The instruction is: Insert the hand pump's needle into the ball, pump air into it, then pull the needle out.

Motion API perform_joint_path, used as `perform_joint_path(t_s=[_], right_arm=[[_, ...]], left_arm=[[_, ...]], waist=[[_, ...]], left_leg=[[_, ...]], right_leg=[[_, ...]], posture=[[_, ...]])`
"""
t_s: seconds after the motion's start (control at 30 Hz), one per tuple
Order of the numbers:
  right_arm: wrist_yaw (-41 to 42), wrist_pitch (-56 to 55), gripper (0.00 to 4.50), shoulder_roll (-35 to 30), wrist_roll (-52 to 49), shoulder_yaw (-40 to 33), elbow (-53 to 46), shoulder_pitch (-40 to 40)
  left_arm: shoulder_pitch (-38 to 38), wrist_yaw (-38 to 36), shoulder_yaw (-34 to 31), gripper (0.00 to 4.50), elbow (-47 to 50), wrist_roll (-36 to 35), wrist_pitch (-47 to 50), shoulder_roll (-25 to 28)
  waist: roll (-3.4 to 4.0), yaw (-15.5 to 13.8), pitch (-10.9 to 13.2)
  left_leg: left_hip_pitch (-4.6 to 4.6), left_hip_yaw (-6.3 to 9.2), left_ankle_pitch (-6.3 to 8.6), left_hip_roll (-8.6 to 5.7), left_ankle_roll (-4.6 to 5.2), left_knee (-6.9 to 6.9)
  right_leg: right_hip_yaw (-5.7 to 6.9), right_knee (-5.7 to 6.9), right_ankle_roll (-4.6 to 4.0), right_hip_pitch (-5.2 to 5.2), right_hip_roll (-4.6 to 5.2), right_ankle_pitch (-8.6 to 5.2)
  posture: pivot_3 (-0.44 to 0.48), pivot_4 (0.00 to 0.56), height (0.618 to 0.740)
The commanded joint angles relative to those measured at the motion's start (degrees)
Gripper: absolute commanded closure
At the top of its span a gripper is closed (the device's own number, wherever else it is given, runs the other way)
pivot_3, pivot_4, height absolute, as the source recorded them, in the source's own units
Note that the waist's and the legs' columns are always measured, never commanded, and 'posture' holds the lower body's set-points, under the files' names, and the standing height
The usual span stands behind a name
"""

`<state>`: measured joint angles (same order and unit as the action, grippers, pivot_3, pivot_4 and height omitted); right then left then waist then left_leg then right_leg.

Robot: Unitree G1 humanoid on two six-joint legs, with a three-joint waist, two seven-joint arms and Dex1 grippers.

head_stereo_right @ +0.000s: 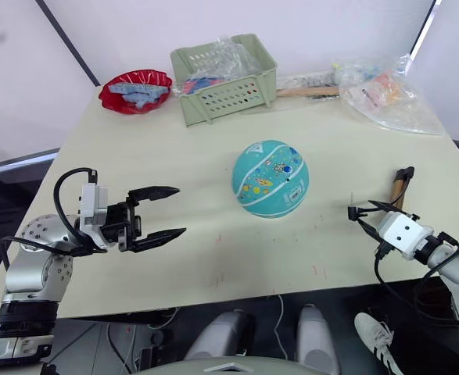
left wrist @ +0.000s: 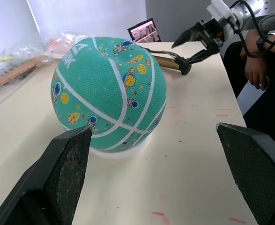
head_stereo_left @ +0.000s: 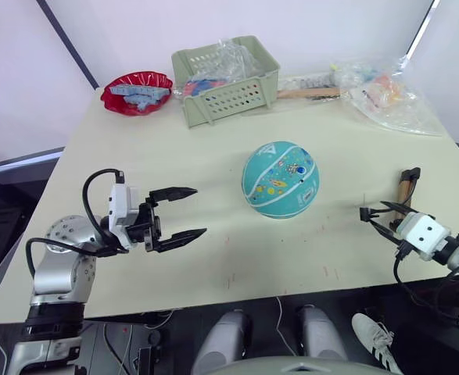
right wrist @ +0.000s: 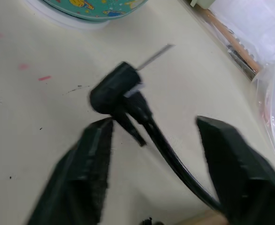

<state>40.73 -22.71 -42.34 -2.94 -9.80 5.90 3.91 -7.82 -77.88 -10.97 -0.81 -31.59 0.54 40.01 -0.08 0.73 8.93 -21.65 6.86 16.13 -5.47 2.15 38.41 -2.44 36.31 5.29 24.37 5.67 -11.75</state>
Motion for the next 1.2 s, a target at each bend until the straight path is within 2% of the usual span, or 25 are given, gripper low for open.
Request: perform_joint_path(t_s=[0.03,0.33,0.53,0.67,0.83,1.2], right_arm=[[0.30,0.49,0.06,-0.47,-3.48,-3.02,-3.17,1.84],[2.15,5.96,0.06,-0.31,-10.70,-8.76,-9.08,12.21],[2.28,10.49,0.06,1.64,-16.33,-12.20,-8.81,13.50],[5.88,13.23,0.06,1.87,-20.31,-13.21,-7.52,14.51],[9.75,15.07,0.06,0.60,-23.43,-15.66,-2.41,12.68],[18.88,12.64,0.06,-1.67,-23.00,-15.88,11.10,7.83]], left_arm=[[0.78,-0.04,-1.14,0.00,0.16,-0.29,-1.32,0.09],[5.77,0.75,-1.68,0.00,0.84,-0.15,-2.16,-0.25],[8.31,4.21,-1.87,0.00,1.47,0.87,-1.84,-0.58],[9.46,8.21,-2.64,0.00,1.27,1.15,-0.85,-1.33],[12.50,12.47,-3.50,0.00,-0.24,3.12,-0.06,-1.34],[18.83,19.69,-4.53,0.00,1.58,4.70,-0.06,-3.38]], waist=[[0.00,-0.02,0.00],[-0.01,-0.10,0.00],[-0.02,-0.08,0.01],[-0.02,-0.12,0.03],[-0.02,0.04,0.07],[-0.04,-0.08,0.10]], left_leg=[[0.00,0.01,0.00,0.01,0.00,0.00],[0.00,0.01,0.11,0.05,0.17,-0.01],[0.09,-0.02,0.11,0.17,0.18,0.01],[0.23,0.00,0.11,0.29,0.17,0.00],[0.72,-0.09,0.13,0.45,0.18,-0.08],[0.77,-0.16,0.14,0.62,0.17,-0.08]], right_leg=[[0.01,0.00,0.00,0.00,-0.01,0.00],[0.00,-0.01,-0.01,-0.01,-0.02,0.00],[-0.01,-0.04,-0.05,-0.11,-0.12,0.03],[0.01,-0.05,-0.09,-0.25,-0.23,0.04],[-0.01,-0.37,-0.10,-0.81,-0.35,0.03],[-0.03,-0.38,-0.17,-0.82,-0.49,0.09]], posture=[[0.000,0.150,0.740],[0.000,0.150,0.740],[0.000,0.150,0.740],[0.000,0.150,0.740],[0.000,0.150,0.740],[0.000,0.150,0.740]])
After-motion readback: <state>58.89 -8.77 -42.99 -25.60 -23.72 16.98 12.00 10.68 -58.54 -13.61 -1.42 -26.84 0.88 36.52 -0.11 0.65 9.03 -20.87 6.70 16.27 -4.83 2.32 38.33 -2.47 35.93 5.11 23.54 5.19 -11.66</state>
